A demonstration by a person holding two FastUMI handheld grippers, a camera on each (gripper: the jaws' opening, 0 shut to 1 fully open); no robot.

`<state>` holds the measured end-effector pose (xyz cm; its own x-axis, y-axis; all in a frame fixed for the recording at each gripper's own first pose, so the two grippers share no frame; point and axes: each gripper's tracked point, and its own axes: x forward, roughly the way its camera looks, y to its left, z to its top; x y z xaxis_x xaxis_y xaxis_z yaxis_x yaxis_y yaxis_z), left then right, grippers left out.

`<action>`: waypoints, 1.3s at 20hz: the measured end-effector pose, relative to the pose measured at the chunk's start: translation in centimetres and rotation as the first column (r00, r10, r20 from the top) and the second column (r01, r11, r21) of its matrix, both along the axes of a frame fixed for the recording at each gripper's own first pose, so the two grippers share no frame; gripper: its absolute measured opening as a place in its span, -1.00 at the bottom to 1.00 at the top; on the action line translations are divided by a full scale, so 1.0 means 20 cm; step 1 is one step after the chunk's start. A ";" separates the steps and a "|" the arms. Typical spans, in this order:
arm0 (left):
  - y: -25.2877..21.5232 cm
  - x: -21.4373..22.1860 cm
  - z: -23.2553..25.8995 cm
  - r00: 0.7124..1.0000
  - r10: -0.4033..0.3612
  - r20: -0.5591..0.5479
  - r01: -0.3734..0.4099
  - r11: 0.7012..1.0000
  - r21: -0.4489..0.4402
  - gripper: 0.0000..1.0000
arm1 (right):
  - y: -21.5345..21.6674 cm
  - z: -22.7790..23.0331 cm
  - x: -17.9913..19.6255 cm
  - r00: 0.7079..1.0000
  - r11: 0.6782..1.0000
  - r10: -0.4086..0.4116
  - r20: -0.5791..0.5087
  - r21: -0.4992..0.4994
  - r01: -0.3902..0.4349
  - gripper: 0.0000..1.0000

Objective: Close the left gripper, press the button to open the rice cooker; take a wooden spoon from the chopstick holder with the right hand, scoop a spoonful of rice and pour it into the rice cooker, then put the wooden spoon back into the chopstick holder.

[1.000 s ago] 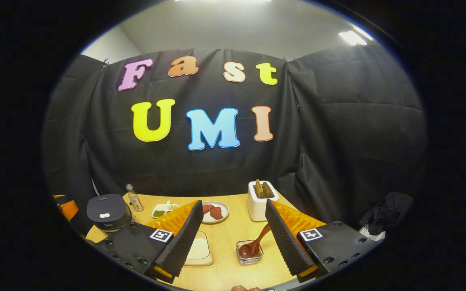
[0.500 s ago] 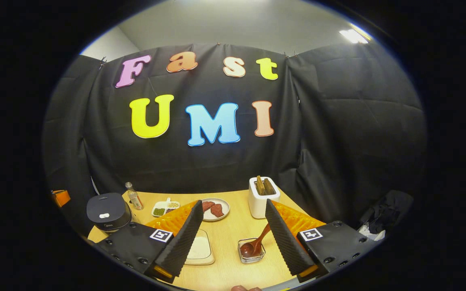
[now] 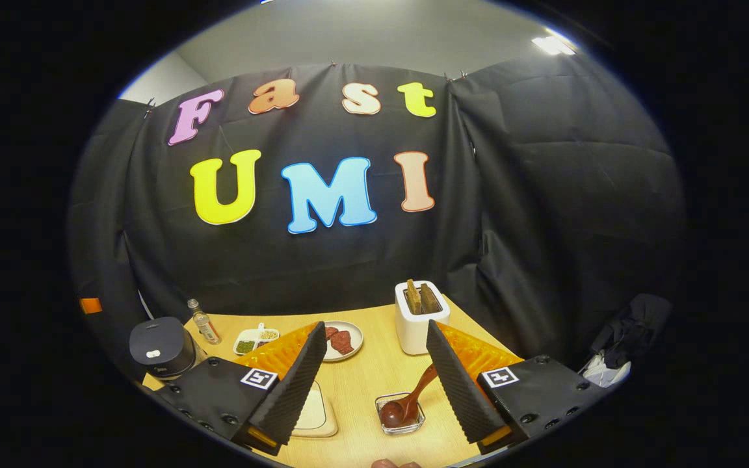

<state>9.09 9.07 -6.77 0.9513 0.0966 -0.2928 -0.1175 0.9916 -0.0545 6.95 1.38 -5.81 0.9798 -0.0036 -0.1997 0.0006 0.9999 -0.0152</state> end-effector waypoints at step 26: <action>-0.01 0.41 -0.83 0.916 -0.024 -0.400 -0.030 0.991 -0.129 -0.99 | -0.05 -0.14 -0.02 0.998 1.000 0.023 -0.062 0.003 -0.023 0.96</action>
<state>17.27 8.79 -23.38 0.7513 0.0345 -0.6590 -0.1593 0.9786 -0.1303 6.46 0.43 -8.55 0.9654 0.0198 -0.2601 -0.0236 0.9997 -0.0117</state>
